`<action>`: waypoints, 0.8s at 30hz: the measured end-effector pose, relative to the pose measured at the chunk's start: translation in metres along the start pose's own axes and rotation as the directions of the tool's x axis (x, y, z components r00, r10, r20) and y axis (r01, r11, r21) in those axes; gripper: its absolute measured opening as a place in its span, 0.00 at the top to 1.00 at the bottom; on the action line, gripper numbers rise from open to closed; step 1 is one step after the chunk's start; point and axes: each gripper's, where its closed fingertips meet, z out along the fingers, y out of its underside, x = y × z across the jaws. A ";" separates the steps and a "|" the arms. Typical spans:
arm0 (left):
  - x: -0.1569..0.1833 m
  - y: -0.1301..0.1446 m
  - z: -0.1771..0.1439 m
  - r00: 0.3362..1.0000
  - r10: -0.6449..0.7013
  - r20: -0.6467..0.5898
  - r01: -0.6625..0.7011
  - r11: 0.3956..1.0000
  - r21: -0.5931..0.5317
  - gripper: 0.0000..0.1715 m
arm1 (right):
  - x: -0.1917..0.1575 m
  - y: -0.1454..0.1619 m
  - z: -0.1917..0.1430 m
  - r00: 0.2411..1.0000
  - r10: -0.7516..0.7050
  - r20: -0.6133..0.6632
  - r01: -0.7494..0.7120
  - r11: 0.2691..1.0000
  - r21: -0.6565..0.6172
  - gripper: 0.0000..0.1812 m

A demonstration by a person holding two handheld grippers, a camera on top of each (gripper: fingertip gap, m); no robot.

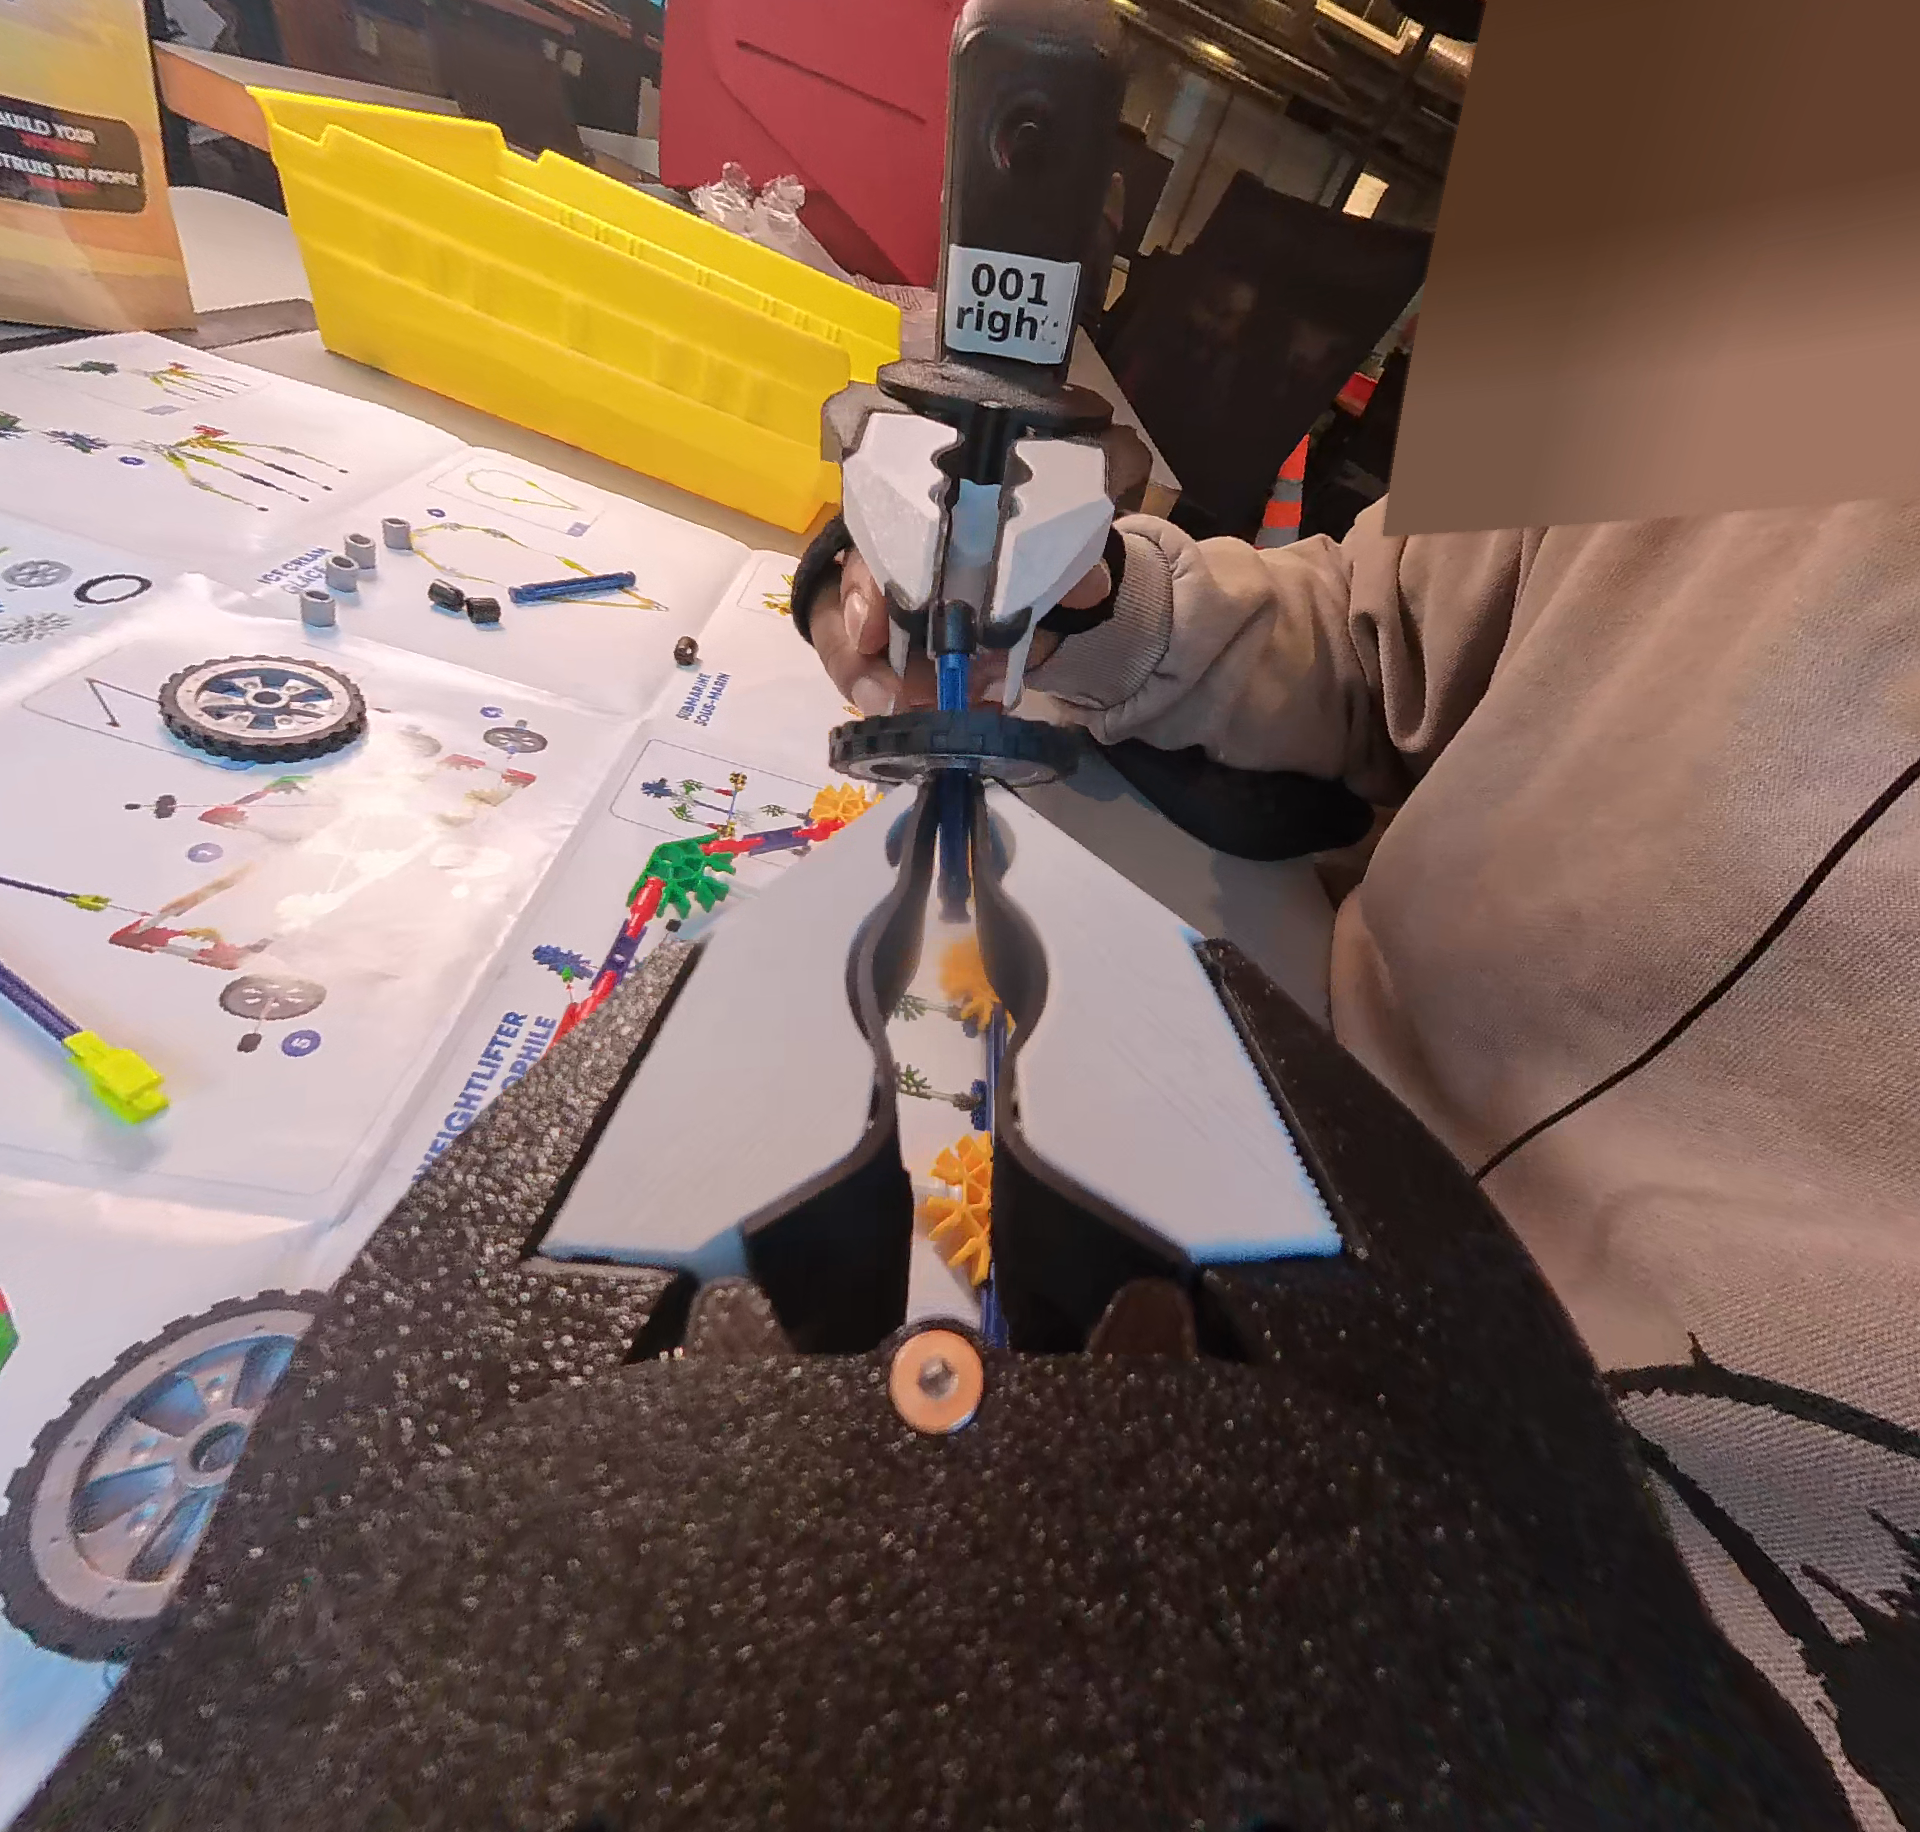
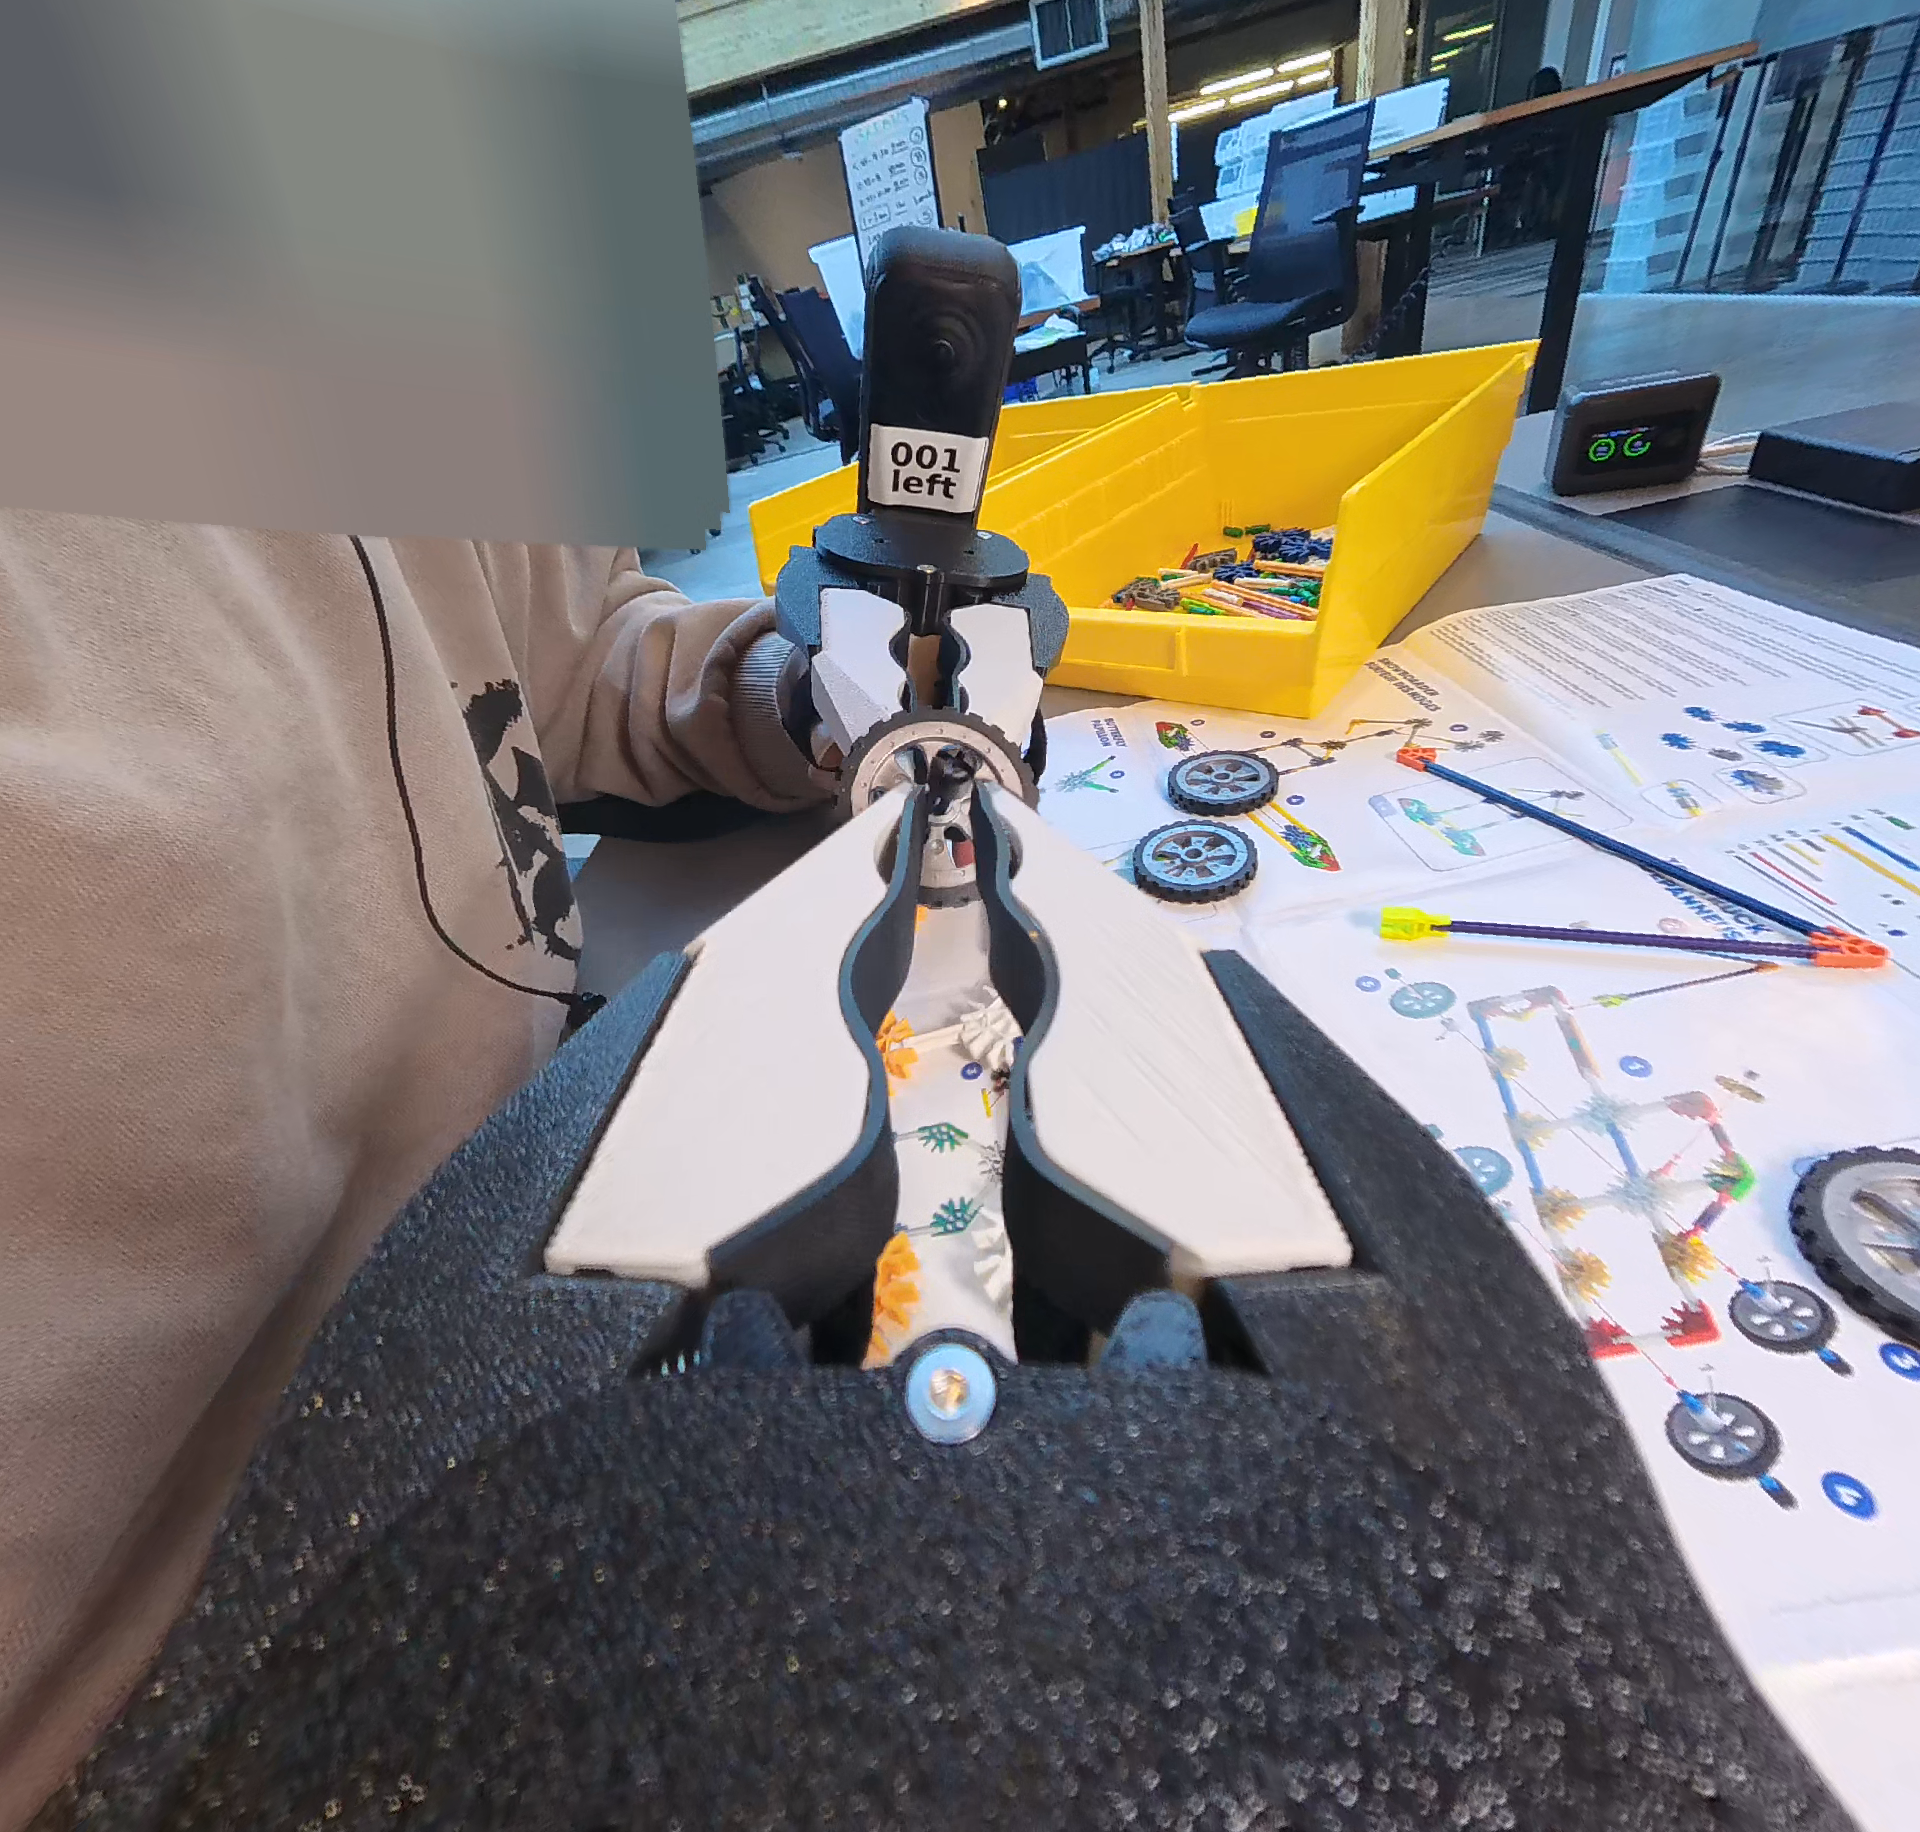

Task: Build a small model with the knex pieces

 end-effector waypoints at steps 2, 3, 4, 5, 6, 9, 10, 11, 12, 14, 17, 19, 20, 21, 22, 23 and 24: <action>-0.001 0.001 0.000 1.000 0.000 0.004 0.000 1.000 -0.005 0.99 | 0.001 0.000 -0.001 1.000 0.006 -0.003 -0.006 1.000 0.003 0.96; -0.001 0.001 0.000 1.000 0.002 0.005 -0.002 1.000 -0.003 0.99 | 0.001 0.002 0.000 1.000 0.007 -0.001 -0.007 1.000 -0.008 0.96; -0.001 0.001 0.000 1.000 0.003 0.005 -0.003 1.000 -0.002 0.99 | 0.000 0.005 0.001 1.000 0.004 0.004 -0.004 1.000 -0.025 0.97; -0.001 0.001 0.000 1.000 0.004 0.004 -0.004 1.000 -0.004 0.99 | -0.001 0.008 0.002 1.000 -0.002 0.008 0.003 0.999 -0.043 0.99; -0.001 0.002 0.000 1.000 0.005 0.004 -0.005 1.000 -0.007 0.99 | -0.002 0.012 0.004 1.000 -0.010 0.010 0.011 0.998 -0.060 1.00; -0.002 0.004 0.001 1.000 0.012 0.010 -0.011 1.000 -0.020 0.99 | -0.004 0.018 0.006 1.000 -0.021 0.017 0.022 0.996 -0.088 1.00; -0.003 0.004 0.001 1.000 0.013 0.016 -0.013 1.000 -0.023 0.99 | -0.003 0.017 0.006 1.000 -0.019 0.014 0.020 0.996 -0.084 1.00; -0.004 0.004 0.001 1.000 0.013 0.024 -0.012 1.000 -0.026 0.99 | -0.001 0.015 0.004 1.000 -0.015 0.007 0.016 0.997 -0.077 1.00; -0.006 0.004 0.000 0.999 0.013 0.030 -0.012 1.000 -0.028 0.99 | 0.001 0.013 0.002 1.000 -0.013 -0.005 0.012 0.998 -0.068 1.00; -0.009 0.005 -0.001 0.999 0.015 0.047 -0.013 0.999 -0.038 0.99 | 0.008 0.011 -0.001 0.999 -0.003 -0.032 0.001 0.998 -0.059 0.93; -0.011 0.008 0.000 0.998 0.028 0.064 -0.024 0.998 -0.057 0.99 | 0.010 0.009 -0.002 0.999 0.000 -0.044 -0.002 0.999 -0.049 0.91; -0.011 0.009 0.001 0.997 0.039 0.071 -0.034 0.997 -0.072 0.98 | 0.009 0.011 0.000 0.999 -0.002 -0.038 0.000 0.998 -0.059 0.93; -0.010 0.010 0.001 0.996 0.045 0.072 -0.039 0.996 -0.076 0.98 | 0.008 0.013 0.001 0.999 -0.007 -0.037 0.004 0.998 -0.067 0.94; -0.010 0.010 0.001 0.996 0.050 0.074 -0.044 0.996 -0.080 0.99 | 0.008 0.014 0.001 0.999 -0.010 -0.037 0.007 0.997 -0.074 0.95; -0.010 0.011 0.001 0.996 0.055 0.074 -0.049 0.995 -0.086 0.98 | 0.007 0.015 0.002 0.999 -0.012 -0.038 0.009 0.997 -0.077 0.97; -0.009 0.012 0.001 0.995 0.060 0.074 -0.053 0.995 -0.090 0.98 | 0.008 0.015 0.002 0.999 -0.014 -0.040 0.011 0.997 -0.077 0.98; -0.009 0.012 0.002 0.995 0.064 0.076 -0.057 0.994 -0.095 0.99 | 0.008 0.014 0.001 0.999 -0.014 -0.040 0.011 0.997 -0.075 0.98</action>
